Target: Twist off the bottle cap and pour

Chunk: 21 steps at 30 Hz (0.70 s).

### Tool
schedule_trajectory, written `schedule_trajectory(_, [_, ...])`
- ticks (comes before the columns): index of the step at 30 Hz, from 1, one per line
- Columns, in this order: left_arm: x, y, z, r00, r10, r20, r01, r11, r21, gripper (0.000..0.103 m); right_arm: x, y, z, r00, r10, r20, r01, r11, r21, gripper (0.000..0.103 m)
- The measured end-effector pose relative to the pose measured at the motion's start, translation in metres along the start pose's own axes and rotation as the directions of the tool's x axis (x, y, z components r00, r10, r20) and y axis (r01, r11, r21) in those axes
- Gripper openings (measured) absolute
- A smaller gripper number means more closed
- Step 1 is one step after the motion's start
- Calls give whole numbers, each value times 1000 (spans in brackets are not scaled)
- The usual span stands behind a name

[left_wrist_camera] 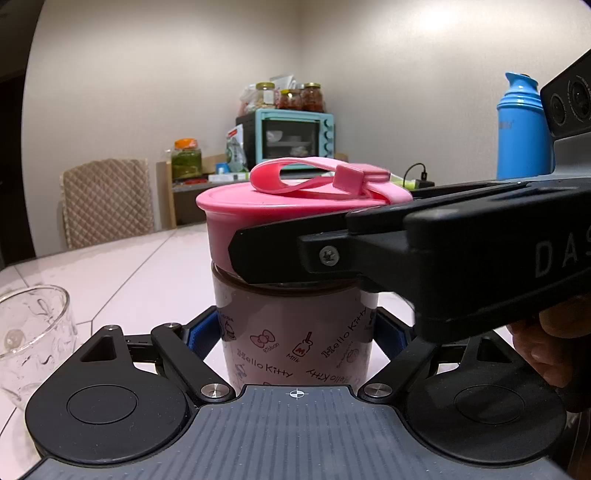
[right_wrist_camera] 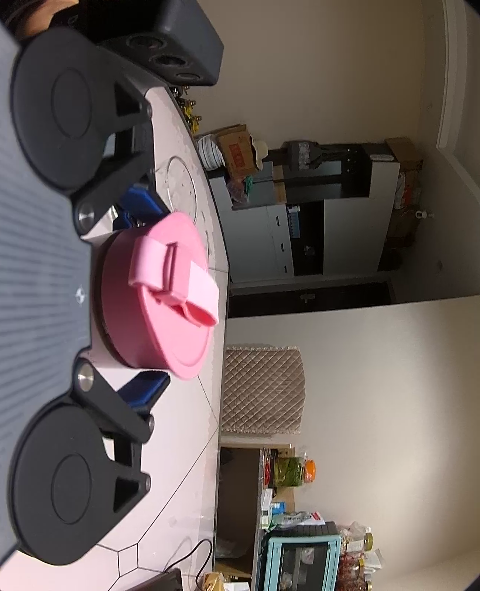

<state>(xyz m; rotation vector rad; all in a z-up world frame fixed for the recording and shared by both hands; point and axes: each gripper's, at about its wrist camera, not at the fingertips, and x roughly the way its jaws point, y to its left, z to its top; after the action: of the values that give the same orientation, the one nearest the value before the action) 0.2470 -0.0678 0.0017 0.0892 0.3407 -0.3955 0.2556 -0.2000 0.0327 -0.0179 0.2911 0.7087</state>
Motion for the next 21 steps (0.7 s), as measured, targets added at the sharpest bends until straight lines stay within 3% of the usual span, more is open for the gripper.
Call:
schedule_trajectory(5, [0,-1,0,1000,0,0,0,1000,-1,90,-1,-2,0,999,32,-2,-32,999,-27,86])
schedule_trajectory(10, [-1,-2,0,1000,1,-1,-1,1000,0,90,3,-25,9,984,174,-50,-177,980,-85,85])
schedule_trajectory(18, [-2,0,0,1000,-1,-1,1,1000,-2,89,9,-54,20,921,375,-110,-387,914,-124,85])
schedule_trajectory(21, [-2,1,0,1000,-2,-1,2,1000,-2,89,14,-67,25,879,459,-127,-473,873,-119,85])
